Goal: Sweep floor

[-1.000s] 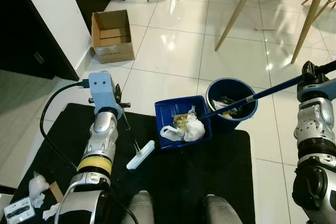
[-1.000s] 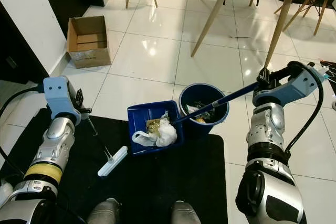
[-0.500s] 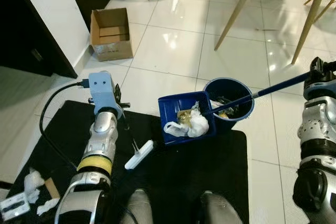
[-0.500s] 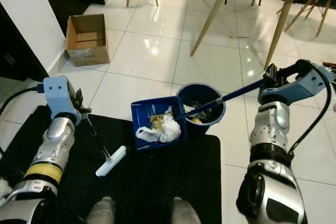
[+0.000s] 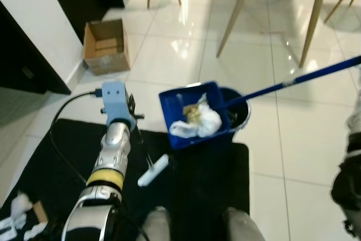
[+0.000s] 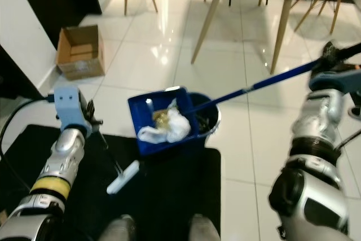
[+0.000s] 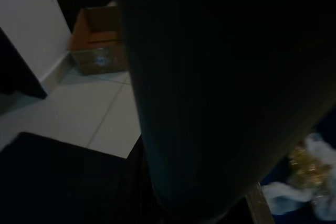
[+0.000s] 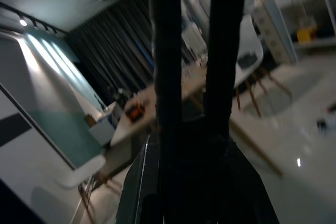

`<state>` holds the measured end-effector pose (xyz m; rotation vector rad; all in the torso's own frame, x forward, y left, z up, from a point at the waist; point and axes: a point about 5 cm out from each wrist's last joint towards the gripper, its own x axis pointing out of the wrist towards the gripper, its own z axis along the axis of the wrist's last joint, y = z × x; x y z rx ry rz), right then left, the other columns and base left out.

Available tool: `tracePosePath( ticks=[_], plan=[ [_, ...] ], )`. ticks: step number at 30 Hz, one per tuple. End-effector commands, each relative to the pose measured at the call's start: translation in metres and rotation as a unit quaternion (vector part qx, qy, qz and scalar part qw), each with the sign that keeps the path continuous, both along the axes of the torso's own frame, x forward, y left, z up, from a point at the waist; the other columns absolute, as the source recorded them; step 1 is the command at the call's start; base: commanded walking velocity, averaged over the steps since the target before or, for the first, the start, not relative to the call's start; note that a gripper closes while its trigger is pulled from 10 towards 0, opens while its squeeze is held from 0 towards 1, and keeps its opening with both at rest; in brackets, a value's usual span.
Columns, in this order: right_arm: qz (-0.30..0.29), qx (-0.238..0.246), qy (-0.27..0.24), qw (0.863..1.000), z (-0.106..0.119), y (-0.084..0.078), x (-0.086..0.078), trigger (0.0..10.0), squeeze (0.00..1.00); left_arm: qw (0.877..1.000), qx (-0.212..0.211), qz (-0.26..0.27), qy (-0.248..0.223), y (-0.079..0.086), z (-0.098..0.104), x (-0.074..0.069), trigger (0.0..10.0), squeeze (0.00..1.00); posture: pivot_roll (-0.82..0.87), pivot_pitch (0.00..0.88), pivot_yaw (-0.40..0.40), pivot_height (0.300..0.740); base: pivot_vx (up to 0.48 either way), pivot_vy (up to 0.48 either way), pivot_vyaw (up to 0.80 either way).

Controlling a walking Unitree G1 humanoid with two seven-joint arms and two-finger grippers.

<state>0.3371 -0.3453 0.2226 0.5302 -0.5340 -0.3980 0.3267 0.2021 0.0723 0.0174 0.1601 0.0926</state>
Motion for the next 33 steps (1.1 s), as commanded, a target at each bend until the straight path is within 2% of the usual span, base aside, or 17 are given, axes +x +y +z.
tracePosePath(
  ticks=[1,4,7,11,16,23,33],
  plan=[
    [-0.009,0.011,-0.017,1.000,0.006,-0.004,-0.002,10.0,0.00,1.000,0.009,0.003,-0.009,0.003,0.003,0.000,10.0,0.00,0.01,0.022,-0.002,0.740,0.000,-0.480,0.00],
    [-0.024,0.006,-0.017,1.000,0.008,-0.013,-0.007,10.0,0.00,1.000,0.012,0.010,-0.007,0.004,0.002,-0.001,10.0,0.00,0.01,0.022,-0.002,0.740,0.000,-0.480,0.00],
    [-0.037,0.006,-0.019,0.999,0.008,-0.021,-0.013,10.0,0.00,1.000,0.005,0.027,0.001,0.006,-0.001,-0.002,10.0,0.00,0.01,0.027,0.000,0.740,0.000,0.000,0.00],
    [-0.042,0.005,-0.020,0.999,0.009,-0.025,-0.015,10.0,0.00,1.000,0.005,0.025,0.001,0.005,-0.001,-0.002,10.0,0.00,0.01,0.027,0.000,0.740,0.000,0.000,0.00],
    [-0.052,-0.003,-0.029,0.998,0.024,-0.034,-0.016,10.0,0.00,1.000,-0.010,0.013,0.004,0.002,-0.001,0.000,10.0,0.00,0.00,0.032,0.000,0.740,0.000,0.000,0.00],
    [-0.050,-0.005,-0.037,0.998,0.032,-0.035,-0.013,10.0,0.00,1.000,-0.003,0.009,0.002,0.001,0.000,0.000,10.0,0.00,0.00,0.030,-0.007,0.740,0.000,0.000,0.00],
    [-0.046,-0.001,-0.037,0.998,0.028,-0.033,-0.012,10.0,0.00,1.000,-0.004,0.001,0.000,-0.001,0.000,0.000,10.0,0.00,0.00,0.029,-0.006,0.740,0.000,0.000,0.00]
  ],
)
